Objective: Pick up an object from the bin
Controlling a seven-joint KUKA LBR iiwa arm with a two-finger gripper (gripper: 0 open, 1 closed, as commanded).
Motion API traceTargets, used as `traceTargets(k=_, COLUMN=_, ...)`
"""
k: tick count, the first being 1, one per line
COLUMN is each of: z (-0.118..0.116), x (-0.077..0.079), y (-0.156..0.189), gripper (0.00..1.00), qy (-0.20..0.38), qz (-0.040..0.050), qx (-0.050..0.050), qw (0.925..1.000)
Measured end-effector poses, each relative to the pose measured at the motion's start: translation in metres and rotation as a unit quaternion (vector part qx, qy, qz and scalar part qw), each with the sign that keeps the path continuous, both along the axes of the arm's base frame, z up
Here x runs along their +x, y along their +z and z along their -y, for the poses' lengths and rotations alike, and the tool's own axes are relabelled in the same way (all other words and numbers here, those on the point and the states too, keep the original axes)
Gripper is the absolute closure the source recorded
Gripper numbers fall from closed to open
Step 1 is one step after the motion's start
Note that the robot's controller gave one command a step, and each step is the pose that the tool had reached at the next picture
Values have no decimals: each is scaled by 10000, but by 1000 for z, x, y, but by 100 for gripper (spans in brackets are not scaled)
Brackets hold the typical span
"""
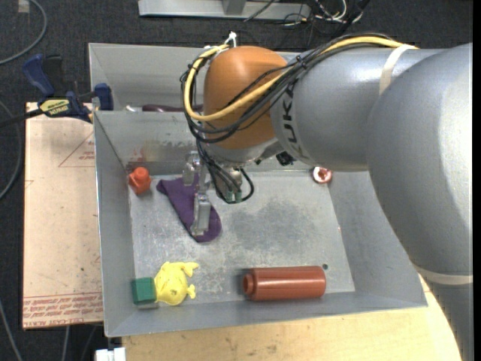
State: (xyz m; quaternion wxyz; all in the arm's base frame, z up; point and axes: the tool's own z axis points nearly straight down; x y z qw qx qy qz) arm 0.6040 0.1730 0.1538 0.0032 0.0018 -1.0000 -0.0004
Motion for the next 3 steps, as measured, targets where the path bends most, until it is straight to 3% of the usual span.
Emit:
traceTargets(k=1, z=1, x=2, y=5, gripper=0, qy=-12, qz=35, qx=5, qw=10000)
traceTargets(k=2, z=14, x=6, y=-34, gripper=0, qy=2, qz=68, qx=21, qw=10000)
traceTargets(k=3, z=26, x=14, y=-79, gripper=0, qy=148, qz=42, qx=11, qw=9999)
